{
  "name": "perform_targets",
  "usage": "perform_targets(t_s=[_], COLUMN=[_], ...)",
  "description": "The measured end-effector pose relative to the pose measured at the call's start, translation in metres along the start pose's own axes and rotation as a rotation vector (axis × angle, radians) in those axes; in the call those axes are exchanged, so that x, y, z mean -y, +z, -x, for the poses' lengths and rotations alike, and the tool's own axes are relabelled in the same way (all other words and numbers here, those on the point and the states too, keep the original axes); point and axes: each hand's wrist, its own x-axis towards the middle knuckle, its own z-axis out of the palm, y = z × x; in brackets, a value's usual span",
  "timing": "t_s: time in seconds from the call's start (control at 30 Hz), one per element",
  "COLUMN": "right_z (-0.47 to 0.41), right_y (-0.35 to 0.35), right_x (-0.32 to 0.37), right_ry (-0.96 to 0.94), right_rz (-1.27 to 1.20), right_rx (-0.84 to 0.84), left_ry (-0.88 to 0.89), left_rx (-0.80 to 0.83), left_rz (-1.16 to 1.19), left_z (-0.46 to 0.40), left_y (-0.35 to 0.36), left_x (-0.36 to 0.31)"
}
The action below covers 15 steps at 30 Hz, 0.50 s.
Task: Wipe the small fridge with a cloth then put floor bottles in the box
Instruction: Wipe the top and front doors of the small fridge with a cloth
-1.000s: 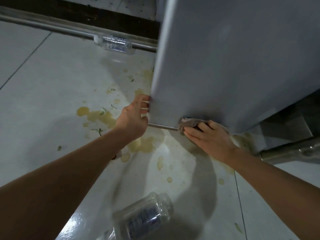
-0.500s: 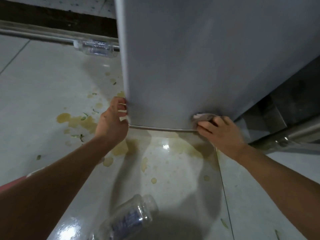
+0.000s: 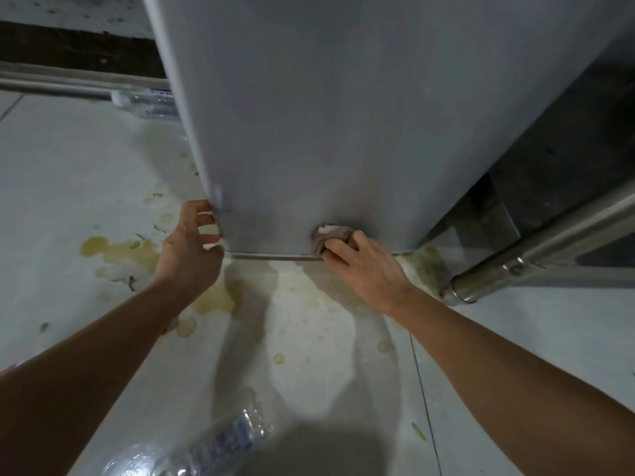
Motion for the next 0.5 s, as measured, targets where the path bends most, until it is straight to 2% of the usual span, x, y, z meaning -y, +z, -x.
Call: perform_targets(t_s=[0.07, 0.17, 0.23, 0.3, 0.4, 0.5], right_z=[0.025, 0.061, 0.073, 0.068, 0.049, 0.025], right_y=[-0.002, -0.003, -0.005, -0.010, -0.016, -0.006], right_x=[-0.016, -0.036, -0.043, -0.040, -0.032, -0.030], right_ry=[0.118, 0.543, 0.703, 0.808, 1.146, 1.485], right_rz=[0.020, -0.018, -0.072, -0.196, -0.480, -0.733], right_rx=[0.071, 0.267, 0.262, 0.092, -0.303, -0.379], left_ry=[-0.008, -0.015, -0.012, -0.018, -0.032, -0.028], left_rx=[0.010, 0.014, 0.008, 0.003, 0.004, -0.011], left_rz=[0.021, 0.054, 0.055, 0.046, 0.054, 0.039], left_z=[0.000, 0.001, 0.002, 0.003, 0.002, 0.003], left_y=[0.000, 0.000, 0.002, 0.002, 0.002, 0.002], left_x=[-0.002, -0.003, -0.003, -0.003, -0.004, -0.004])
